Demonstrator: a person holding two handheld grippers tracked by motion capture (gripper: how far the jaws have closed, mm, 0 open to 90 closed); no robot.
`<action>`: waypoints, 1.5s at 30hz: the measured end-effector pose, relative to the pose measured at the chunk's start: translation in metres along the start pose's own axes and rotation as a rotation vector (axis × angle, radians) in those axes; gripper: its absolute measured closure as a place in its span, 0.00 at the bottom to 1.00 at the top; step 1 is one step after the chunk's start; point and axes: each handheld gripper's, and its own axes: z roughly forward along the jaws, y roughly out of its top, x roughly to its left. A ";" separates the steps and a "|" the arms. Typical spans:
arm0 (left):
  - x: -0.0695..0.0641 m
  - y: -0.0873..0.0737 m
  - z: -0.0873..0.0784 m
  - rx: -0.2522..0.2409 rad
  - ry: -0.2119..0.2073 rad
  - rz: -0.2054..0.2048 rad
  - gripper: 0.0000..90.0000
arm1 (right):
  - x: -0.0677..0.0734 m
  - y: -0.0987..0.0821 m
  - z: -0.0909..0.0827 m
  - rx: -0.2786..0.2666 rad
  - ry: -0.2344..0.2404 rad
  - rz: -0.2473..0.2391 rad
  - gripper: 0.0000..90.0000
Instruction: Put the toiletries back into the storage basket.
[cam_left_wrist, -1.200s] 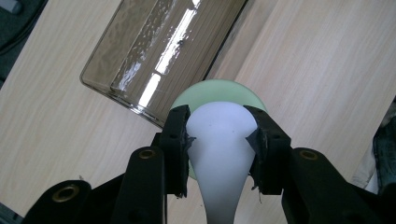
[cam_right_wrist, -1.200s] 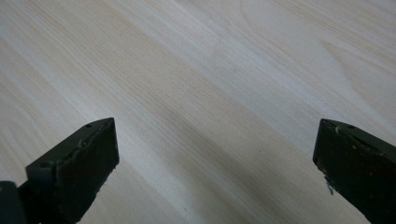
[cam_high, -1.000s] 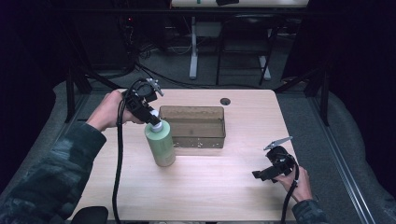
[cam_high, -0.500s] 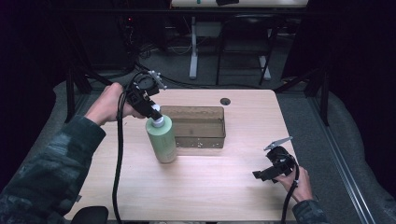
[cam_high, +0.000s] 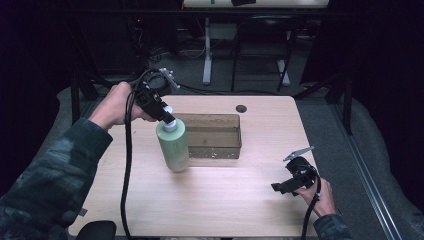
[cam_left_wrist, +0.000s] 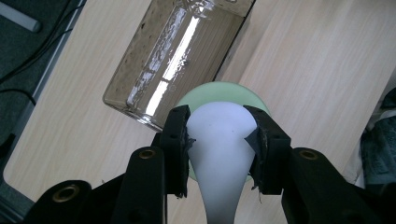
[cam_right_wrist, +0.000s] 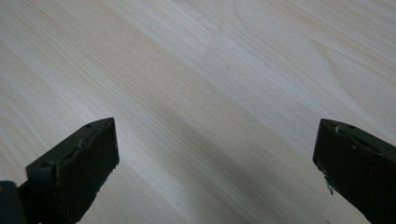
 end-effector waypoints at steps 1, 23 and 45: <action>0.000 0.001 -0.001 0.000 -0.003 -0.006 0.70 | 0.000 0.000 0.000 -0.001 0.002 0.003 0.00; 0.003 0.018 -0.026 -0.004 0.050 0.008 0.70 | 0.000 0.001 0.000 0.008 -0.007 -0.004 0.00; 0.015 0.035 -0.048 0.001 0.093 0.002 0.70 | 0.000 0.000 0.000 0.010 -0.012 -0.002 0.00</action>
